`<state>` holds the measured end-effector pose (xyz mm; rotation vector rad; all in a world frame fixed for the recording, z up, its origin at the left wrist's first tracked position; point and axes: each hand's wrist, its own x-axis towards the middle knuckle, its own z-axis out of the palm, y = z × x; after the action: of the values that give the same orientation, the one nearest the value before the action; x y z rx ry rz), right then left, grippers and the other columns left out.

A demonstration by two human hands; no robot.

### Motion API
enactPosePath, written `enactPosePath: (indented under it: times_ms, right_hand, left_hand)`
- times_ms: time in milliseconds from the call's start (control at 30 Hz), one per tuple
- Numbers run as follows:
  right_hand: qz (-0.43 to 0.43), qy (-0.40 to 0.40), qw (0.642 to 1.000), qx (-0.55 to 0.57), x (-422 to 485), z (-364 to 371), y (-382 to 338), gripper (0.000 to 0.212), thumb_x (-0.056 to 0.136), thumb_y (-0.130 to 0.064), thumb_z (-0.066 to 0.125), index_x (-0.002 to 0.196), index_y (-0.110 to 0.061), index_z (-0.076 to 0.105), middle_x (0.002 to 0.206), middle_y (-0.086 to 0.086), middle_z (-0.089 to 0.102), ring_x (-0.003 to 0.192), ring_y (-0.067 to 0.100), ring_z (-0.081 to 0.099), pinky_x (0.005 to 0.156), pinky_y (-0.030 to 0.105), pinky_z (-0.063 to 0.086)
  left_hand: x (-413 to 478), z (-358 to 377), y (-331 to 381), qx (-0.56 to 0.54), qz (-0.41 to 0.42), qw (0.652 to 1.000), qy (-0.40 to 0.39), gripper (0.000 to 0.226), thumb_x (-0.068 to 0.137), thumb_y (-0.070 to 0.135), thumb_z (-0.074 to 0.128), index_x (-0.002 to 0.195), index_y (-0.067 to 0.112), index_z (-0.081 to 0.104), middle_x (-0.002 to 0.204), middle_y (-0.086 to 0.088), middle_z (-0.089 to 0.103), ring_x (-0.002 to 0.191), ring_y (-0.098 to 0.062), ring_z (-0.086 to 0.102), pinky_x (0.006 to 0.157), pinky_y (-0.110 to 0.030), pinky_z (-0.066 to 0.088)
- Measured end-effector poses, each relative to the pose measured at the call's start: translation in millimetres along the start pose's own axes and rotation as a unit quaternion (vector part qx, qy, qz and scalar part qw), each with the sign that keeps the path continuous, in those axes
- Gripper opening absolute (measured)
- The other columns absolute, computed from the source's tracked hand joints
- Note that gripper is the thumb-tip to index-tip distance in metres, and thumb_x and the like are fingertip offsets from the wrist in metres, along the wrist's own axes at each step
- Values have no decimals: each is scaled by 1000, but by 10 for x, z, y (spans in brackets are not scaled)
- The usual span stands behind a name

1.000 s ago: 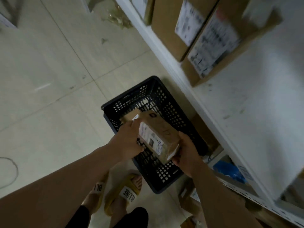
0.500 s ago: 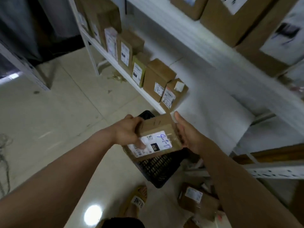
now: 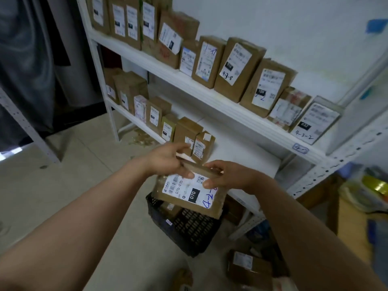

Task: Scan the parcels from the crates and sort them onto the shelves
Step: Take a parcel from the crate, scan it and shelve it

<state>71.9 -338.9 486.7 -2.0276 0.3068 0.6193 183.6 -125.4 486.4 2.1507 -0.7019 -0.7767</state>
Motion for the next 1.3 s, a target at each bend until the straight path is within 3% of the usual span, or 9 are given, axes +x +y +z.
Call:
enactPosePath:
  times_ms: [67,133,333,467,633,767,967,1067,1300]
  right_hand:
    - [-14,31,997,63,-242,63,44,37,84,-29,82,115,-27,61,104,-1,77,100,22,74,90,41,59]
    - [-18,74,987,140,-417,91,110,58,77,-37,86,126,-21,57,111,7,76,109,36,70,102,58,51]
    - [-93,123,941,303,-852,44,154,59,80,-37,78,131,-13,60,120,11,73,111,30,70,95,47,56]
    - [-81,138,930,330,-1140,-6,403,32,94,-28,67,123,-17,61,112,6,76,104,24,72,93,44,57]
    - [0,189,937,295,-1537,-190,1179,32,92,-37,71,121,-24,64,111,-1,77,111,25,69,103,51,52]
    - [52,220,922,315,-1844,-330,1827,40,88,-27,77,123,-14,64,111,5,77,106,26,72,98,46,55]
    - [160,481,824,253,-2268,-592,2661,15,96,-27,66,107,-17,66,93,3,69,82,14,65,65,26,53]
    - [246,518,791,213,-2477,-727,3223,36,94,-26,68,126,-14,59,101,1,60,84,16,59,64,30,52]
    - [440,456,747,201,-2602,-600,4094,90,81,-34,79,147,-11,23,146,22,33,129,42,42,103,51,47]
  left_hand:
    - [-138,9,87,-87,13,990,111,117,65,34,93,158,33,22,155,-8,38,133,-31,50,107,-50,47]
    - [-265,25,161,-200,11,967,161,125,62,40,94,159,31,15,155,-7,39,137,-31,46,113,-54,40]
    - [-505,544,476,-371,1,928,28,134,51,35,97,159,23,18,146,0,54,139,-28,46,120,-57,23]
    - [-373,1041,760,-402,26,915,-33,99,49,39,94,138,21,55,121,-5,73,114,-31,69,106,-62,45]
    - [-137,1787,1082,-356,-2,934,-45,75,60,27,90,129,19,62,110,-1,77,99,-25,75,85,-45,57]
    - [88,2419,1213,-318,-35,945,-70,99,44,31,98,132,14,56,112,0,77,98,-23,75,84,-46,61]
    - [262,3091,1473,-293,-74,950,-76,96,43,31,97,126,15,52,108,1,77,96,-24,74,86,-50,60]
    - [309,3356,1563,-292,-94,950,-64,77,67,12,91,125,16,40,113,-2,71,100,-24,70,86,-47,57]
    - [433,3886,1638,-287,-130,947,-66,74,73,-1,82,126,15,33,112,-5,69,100,-26,68,94,-49,55]
